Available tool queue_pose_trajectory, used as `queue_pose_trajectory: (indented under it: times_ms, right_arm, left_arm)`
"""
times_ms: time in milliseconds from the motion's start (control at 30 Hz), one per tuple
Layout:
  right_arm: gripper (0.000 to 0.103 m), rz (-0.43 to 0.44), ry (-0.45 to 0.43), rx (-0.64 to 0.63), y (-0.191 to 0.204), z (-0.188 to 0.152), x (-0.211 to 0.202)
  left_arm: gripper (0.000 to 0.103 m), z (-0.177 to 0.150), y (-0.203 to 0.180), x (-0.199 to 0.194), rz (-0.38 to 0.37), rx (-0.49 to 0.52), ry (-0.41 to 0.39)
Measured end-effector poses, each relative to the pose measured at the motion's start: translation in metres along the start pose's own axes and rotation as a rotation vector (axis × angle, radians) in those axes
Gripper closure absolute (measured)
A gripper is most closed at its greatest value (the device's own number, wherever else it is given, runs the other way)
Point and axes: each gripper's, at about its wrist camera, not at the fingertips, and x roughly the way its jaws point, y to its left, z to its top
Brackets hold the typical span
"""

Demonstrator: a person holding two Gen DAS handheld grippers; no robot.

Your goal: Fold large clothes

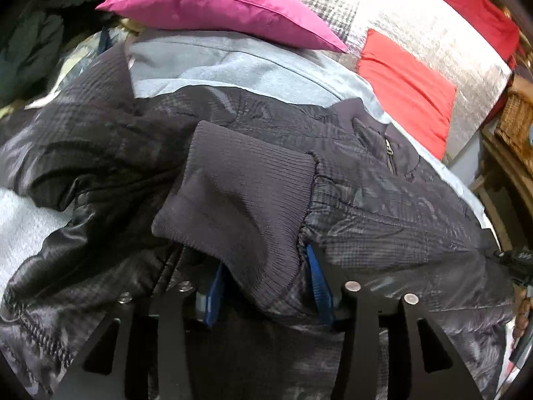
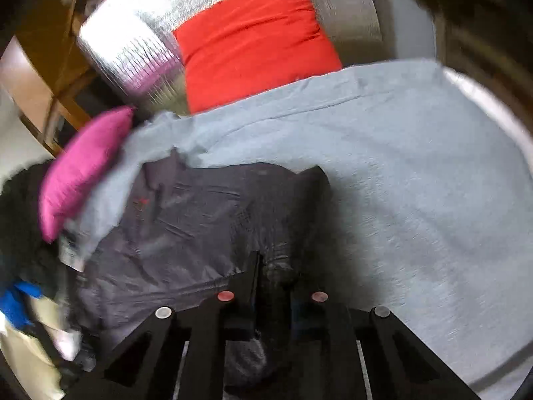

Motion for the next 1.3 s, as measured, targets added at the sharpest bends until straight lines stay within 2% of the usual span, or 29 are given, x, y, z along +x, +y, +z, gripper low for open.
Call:
queue_pose_trajectory:
  times_ms: [67,100,133,233,333,433,500,533,567,633,667,733,800,833,933,1033,1100,1167,1200,1233,1267,1300]
  right_arm:
    - [0.087,-0.064,0.028,-0.029,-0.002,-0.007,0.016]
    - [0.083,-0.044,-0.005,0.004,-0.008,-0.011,0.015]
    - [0.074,-0.006,-0.031,0.056,-0.014,-0.013,0.012]
    - [0.023,0.097,-0.081,0.212,-0.034,-0.023,-0.011]
    - [0.023,0.125,-0.087,0.200,-0.034,-0.039,-0.036]
    - [0.023,0.136,-0.024,0.129,-0.024,-0.056,-0.042]
    - [0.030,0.106,0.023,0.037,-0.010,-0.067,-0.036]
    - [0.060,0.068,0.041,-0.019,-0.004,-0.070,-0.031]
    - [0.071,0.027,0.059,-0.059,0.000,-0.073,-0.026]
    - [0.083,-0.003,0.032,-0.048,-0.008,-0.076,-0.025]
    - [0.084,-0.023,0.001,-0.019,-0.016,-0.076,-0.027]
    - [0.084,0.003,0.012,0.020,-0.026,-0.079,-0.019]
    - [0.079,0.017,0.005,0.009,-0.026,-0.078,-0.015]
    - [0.073,0.019,0.001,0.018,-0.026,-0.076,-0.018]
    - [0.044,-0.005,-0.043,0.063,-0.026,-0.073,-0.036]
    - [0.044,-0.024,-0.152,0.071,-0.014,-0.070,-0.068]
    - [0.043,0.036,-0.202,0.061,0.001,-0.068,-0.083]
    - [0.041,0.151,-0.173,0.042,0.016,-0.069,-0.081]
    - [0.041,0.176,-0.133,0.042,0.018,-0.073,-0.071]
    - [0.040,0.157,-0.084,0.039,0.018,-0.076,-0.057]
    - [0.040,0.093,0.001,0.045,0.014,-0.081,-0.031]
    - [0.041,0.085,0.044,0.067,0.007,-0.086,-0.015]
  left_arm:
    - [0.050,0.000,-0.002,0.000,0.007,0.011,0.003]
    - [0.050,0.000,-0.001,0.001,0.006,0.009,0.004]
    - [0.050,0.000,0.000,0.001,0.004,0.007,0.005]
    - [0.050,0.000,-0.001,0.001,0.008,0.011,0.005]
    - [0.050,0.000,-0.001,0.002,0.011,0.018,0.004]
    - [0.050,0.000,-0.002,0.002,0.010,0.018,0.004]
    - [0.050,0.000,-0.002,0.002,0.012,0.021,0.004]
    - [0.047,0.000,-0.002,0.002,0.010,0.021,0.005]
    - [0.044,0.000,-0.002,0.003,0.002,0.022,0.006]
    - [0.039,0.000,-0.003,0.003,-0.010,0.031,0.008]
    - [0.038,0.000,-0.004,0.003,-0.009,0.038,0.009]
    - [0.038,0.000,-0.005,0.004,0.001,0.046,0.011]
    - [0.038,0.001,-0.005,0.005,0.004,0.049,0.011]
    - [0.038,0.001,-0.005,0.005,0.003,0.048,0.011]
    - [0.038,0.001,-0.005,0.005,0.001,0.047,0.010]
    - [0.038,0.001,-0.004,0.005,0.002,0.050,0.010]
    - [0.038,0.001,-0.004,0.005,0.001,0.050,0.010]
    - [0.038,0.001,-0.004,0.005,0.000,0.050,0.010]
    - [0.038,0.001,-0.004,0.005,0.001,0.050,0.010]
    - [0.038,0.001,-0.005,0.005,0.001,0.051,0.010]
    - [0.038,0.001,-0.005,0.005,0.001,0.053,0.010]
    - [0.038,0.001,-0.004,0.005,-0.001,0.051,0.010]
